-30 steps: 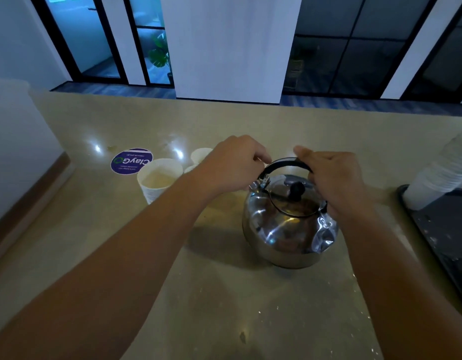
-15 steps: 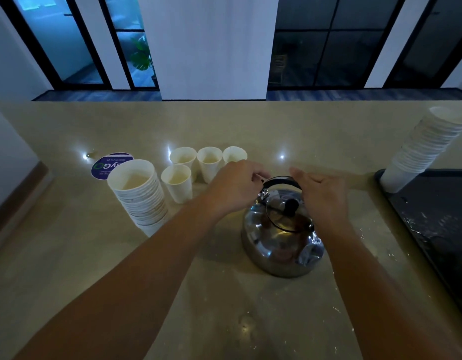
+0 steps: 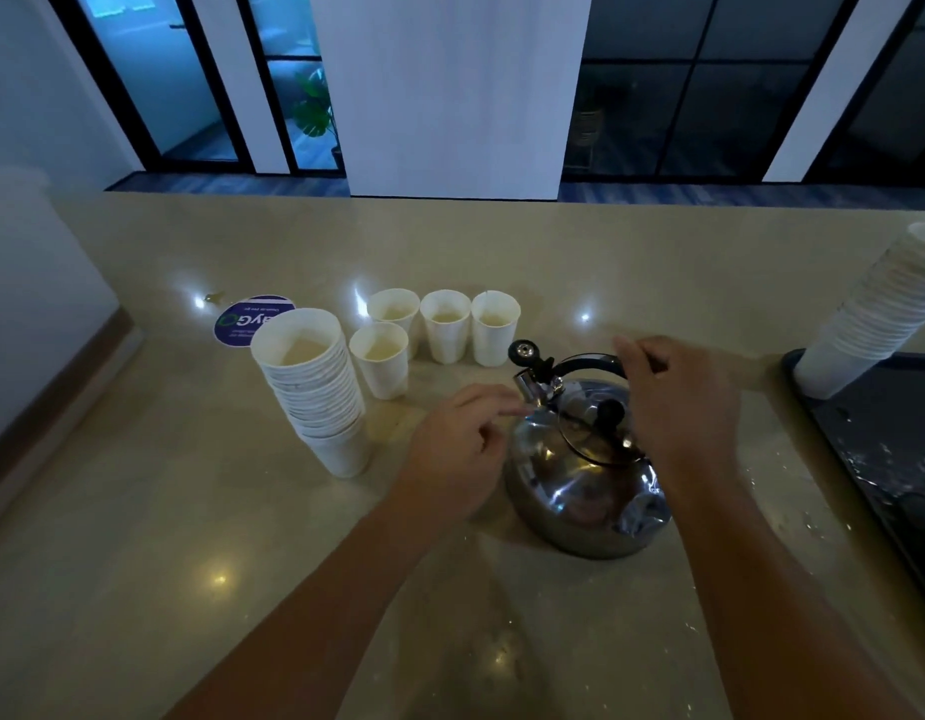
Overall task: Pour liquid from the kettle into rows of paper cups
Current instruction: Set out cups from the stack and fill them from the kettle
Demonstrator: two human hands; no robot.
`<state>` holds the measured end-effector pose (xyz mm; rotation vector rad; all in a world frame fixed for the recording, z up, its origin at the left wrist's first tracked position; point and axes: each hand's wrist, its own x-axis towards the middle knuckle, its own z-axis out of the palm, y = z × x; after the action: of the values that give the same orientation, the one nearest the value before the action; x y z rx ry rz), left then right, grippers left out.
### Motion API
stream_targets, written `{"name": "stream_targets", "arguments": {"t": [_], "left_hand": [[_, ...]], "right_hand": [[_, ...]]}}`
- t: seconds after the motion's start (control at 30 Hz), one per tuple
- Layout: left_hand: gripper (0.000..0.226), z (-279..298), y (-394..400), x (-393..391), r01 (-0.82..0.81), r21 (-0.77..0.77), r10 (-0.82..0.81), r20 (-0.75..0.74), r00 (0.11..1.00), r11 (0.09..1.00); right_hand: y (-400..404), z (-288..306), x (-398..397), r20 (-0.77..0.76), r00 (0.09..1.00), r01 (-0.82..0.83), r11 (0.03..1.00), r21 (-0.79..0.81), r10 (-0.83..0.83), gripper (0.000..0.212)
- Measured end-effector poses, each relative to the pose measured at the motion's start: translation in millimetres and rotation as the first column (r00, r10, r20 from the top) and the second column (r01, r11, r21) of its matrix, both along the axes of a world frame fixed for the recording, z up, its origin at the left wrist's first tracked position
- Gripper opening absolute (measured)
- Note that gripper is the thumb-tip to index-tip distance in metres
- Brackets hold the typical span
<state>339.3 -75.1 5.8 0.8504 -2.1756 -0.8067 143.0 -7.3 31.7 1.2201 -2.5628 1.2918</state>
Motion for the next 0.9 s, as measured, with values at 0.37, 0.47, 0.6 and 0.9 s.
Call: {"name": "stream_targets", "arguments": {"t": [0.37,0.47,0.6,0.9], "left_hand": [[0.044,-21,22,75,-0.654,0.146,0.627,-0.496,0.6,0.742],[0.072,-24,2,81,-0.688,0.203,0.68,-0.492,0.543,0.696],[0.105,-24,-37,82,-0.615,0.257,0.661,-0.395,0.637,0.746],[0.094,-27,-41,73,-0.562,0.031,0.547,-0.283,0.788,0.826]], "right_hand": [[-25,40,107,-0.069,0.823,-0.564,0.798,-0.213,0.564,0.01],[-37,53,130,-0.023,0.742,-0.668,0.737,-0.104,0.67,0.015],[-54,55,147,-0.019,0.707,-0.707,0.707,-0.004,0.707,0.023],[-68,48,137,-0.06,0.721,-0.683,0.723,0.105,0.69,0.012]]}}
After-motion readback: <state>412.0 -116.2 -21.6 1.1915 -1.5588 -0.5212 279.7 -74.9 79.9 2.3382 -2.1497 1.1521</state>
